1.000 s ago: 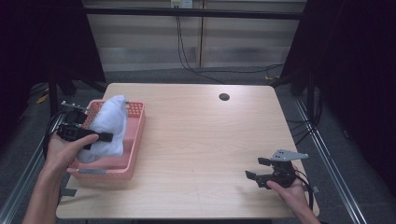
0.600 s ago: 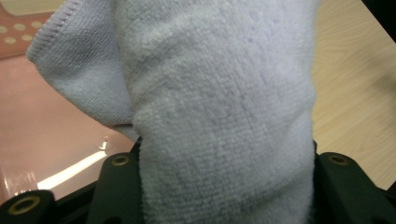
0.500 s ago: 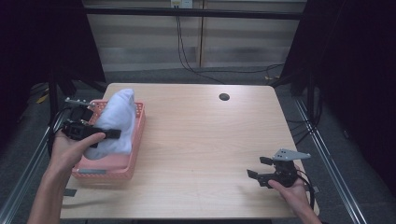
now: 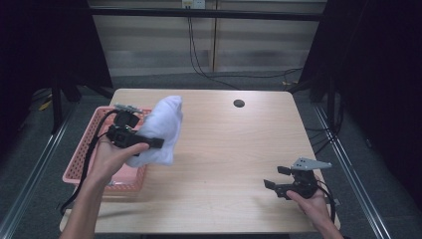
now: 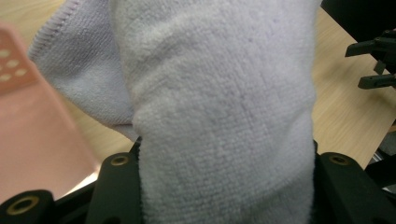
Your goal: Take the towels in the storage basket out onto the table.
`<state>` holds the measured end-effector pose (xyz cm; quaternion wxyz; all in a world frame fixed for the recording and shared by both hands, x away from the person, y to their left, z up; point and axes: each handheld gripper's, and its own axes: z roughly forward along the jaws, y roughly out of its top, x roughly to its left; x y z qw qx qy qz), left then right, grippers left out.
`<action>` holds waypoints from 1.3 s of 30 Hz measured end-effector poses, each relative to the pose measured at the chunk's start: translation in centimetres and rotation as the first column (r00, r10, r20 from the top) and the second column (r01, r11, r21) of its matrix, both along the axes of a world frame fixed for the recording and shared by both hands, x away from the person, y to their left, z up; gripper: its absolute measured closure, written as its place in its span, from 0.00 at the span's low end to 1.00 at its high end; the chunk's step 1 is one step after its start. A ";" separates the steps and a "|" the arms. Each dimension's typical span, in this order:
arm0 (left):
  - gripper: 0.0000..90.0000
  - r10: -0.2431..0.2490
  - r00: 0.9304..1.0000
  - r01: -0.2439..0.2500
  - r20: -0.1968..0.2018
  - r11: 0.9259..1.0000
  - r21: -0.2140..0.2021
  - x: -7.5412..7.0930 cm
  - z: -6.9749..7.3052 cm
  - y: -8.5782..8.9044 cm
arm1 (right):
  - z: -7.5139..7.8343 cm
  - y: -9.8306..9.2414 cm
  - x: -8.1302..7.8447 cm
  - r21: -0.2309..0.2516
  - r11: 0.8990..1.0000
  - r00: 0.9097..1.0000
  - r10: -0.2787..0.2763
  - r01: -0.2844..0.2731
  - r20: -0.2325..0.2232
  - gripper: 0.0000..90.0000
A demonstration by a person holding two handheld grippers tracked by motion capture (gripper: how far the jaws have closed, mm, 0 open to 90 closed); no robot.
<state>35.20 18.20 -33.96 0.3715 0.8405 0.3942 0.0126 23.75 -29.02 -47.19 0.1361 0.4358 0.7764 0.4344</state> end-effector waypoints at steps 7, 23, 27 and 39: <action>0.52 -0.084 0.996 0.084 -0.015 0.996 -0.017 0.6 -0.6 -5.6 | 0.1 -0.1 0.1 0.006 1.000 1.000 0.000 0.000 0.005 0.22; 0.49 -0.257 0.961 0.262 -0.098 0.964 0.038 -0.3 -8.1 -14.0 | 0.1 -0.3 0.1 0.003 1.000 1.000 0.010 -0.010 0.014 0.25; 0.45 -0.294 0.949 0.307 -0.115 0.943 0.131 -1.3 -11.0 -14.9 | 0.0 -0.2 0.1 -0.002 1.000 1.000 0.012 -0.012 0.010 0.25; 0.23 -0.312 0.948 0.313 -0.067 0.950 0.004 -1.5 -10.9 -13.6 | -0.1 0.2 0.2 -0.002 1.000 1.000 0.028 -0.028 0.003 0.26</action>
